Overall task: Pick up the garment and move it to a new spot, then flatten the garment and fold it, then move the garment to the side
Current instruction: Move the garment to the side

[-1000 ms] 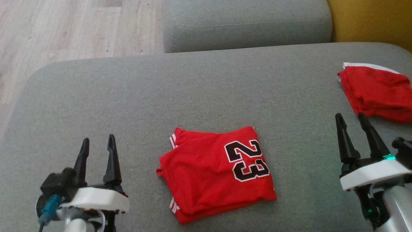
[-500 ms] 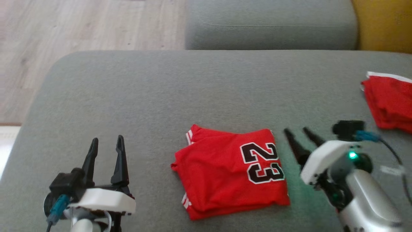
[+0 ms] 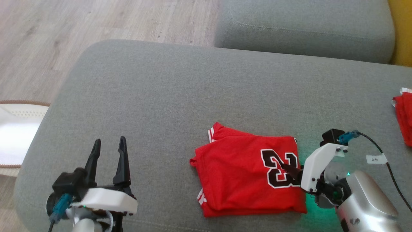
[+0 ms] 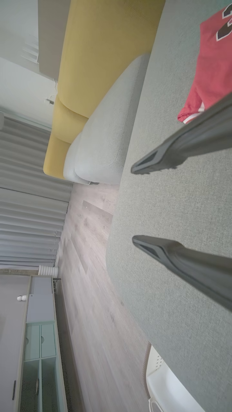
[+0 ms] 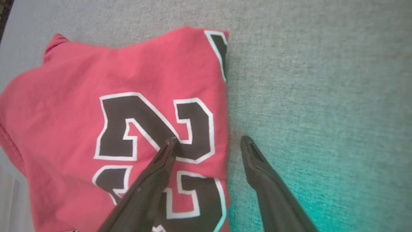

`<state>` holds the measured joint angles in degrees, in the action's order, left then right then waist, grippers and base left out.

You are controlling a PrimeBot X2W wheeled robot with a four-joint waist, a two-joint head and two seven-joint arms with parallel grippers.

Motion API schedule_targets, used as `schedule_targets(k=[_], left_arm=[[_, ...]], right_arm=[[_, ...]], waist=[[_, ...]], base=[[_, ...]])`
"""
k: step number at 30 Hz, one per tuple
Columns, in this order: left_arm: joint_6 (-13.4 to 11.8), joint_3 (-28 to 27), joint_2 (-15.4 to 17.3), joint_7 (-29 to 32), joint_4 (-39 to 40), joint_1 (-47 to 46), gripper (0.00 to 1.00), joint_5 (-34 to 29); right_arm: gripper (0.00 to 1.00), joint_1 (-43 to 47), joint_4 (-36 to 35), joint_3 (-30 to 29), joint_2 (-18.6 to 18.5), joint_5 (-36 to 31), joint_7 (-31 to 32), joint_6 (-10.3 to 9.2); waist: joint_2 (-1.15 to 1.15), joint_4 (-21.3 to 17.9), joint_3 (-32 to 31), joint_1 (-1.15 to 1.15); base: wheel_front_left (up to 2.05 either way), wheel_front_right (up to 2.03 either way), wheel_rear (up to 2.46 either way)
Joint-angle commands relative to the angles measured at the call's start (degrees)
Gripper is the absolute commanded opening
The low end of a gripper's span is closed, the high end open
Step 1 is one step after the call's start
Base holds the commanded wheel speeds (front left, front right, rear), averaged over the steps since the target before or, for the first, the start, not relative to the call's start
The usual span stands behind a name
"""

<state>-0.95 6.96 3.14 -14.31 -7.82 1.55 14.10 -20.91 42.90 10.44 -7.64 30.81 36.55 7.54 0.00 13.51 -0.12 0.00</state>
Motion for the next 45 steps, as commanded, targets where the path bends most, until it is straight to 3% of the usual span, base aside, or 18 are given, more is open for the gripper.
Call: schedule_targets(k=[1,2,3,5,6,11,21,28,34,39,45], left_arm=[[0.1,-1.7,-0.2,-0.7,1.6,-3.0,1.00,-0.2],[0.2,-1.7,-0.2,-0.7,1.6,-3.1,1.00,-0.2],[0.1,-1.8,-0.2,-0.7,1.6,-3.1,1.00,-0.2],[0.1,-1.9,-0.2,-0.7,1.5,-3.1,1.00,-0.3],[0.1,-2.0,-0.2,-0.7,1.5,-3.2,1.00,-0.4],[0.6,-1.8,-0.2,-0.7,1.8,-3.9,1.00,-1.0],[2.8,3.2,-0.2,-0.7,1.0,-9.2,1.00,-1.9],[2.1,6.6,-0.2,-0.7,0.0,-12.6,1.00,-1.2],[1.5,7.6,-0.3,-0.7,-0.5,-13.6,1.00,-1.0],[0.7,7.8,-0.3,-0.7,-0.6,-14.0,1.00,-0.9],[0.9,8.4,-0.3,-0.7,-0.9,-15.2,1.00,-1.7]], right_arm=[[1.00,-0.3,-0.6,1.6,1.3,0.3,1.2,-0.05],[1.00,-0.1,-1.2,1.6,1.6,0.8,1.4,-0.05],[0.89,0.1,-2.0,1.6,1.8,1.3,1.2,-0.05],[0.17,0.2,-3.9,2.0,1.9,2.1,-0.1,-0.05],[0.00,0.1,-5.0,2.2,1.7,2.3,-1.3,-0.05],[0.00,-3.3,-9.3,3.9,0.4,3.6,-6.9,-0.05],[0.00,-12.1,-12.8,6.7,-5.9,6.7,-9.0,-0.05],[0.00,-12.0,-13.8,7.0,-7.6,9.6,-10.9,-0.05],[0.00,-11.2,-14.8,7.1,-8.0,11.1,-12.5,-0.05],[0.00,-10.8,-15.7,8.1,-8.5,12.6,-13.3,-0.05],[0.00,-12.1,-16.1,9.2,-10.1,14.5,-14.0,-0.05]], waist=[[0.00,0.2,0.1,0.00],[0.00,0.2,0.2,0.00],[0.00,0.2,0.3,0.00],[0.00,-0.1,0.4,0.00],[0.00,-0.3,0.4,0.00],[0.00,-3.6,0.6,0.00],[0.00,-16.1,3.5,0.00],[0.00,-24.7,5.4,0.00],[0.00,-29.8,6.4,0.00],[0.00,-32.1,7.2,0.00],[0.00,-30.5,9.1,0.00]], base=[[0.00,0.00,0.00],[0.00,0.00,0.00],[0.00,0.00,0.00],[0.00,0.00,0.00],[0.00,0.00,0.00],[0.00,0.00,0.00],[0.00,0.00,0.00],[0.00,0.00,0.00],[0.00,0.00,0.00],[0.00,0.00,0.00],[0.00,0.00,0.00]])
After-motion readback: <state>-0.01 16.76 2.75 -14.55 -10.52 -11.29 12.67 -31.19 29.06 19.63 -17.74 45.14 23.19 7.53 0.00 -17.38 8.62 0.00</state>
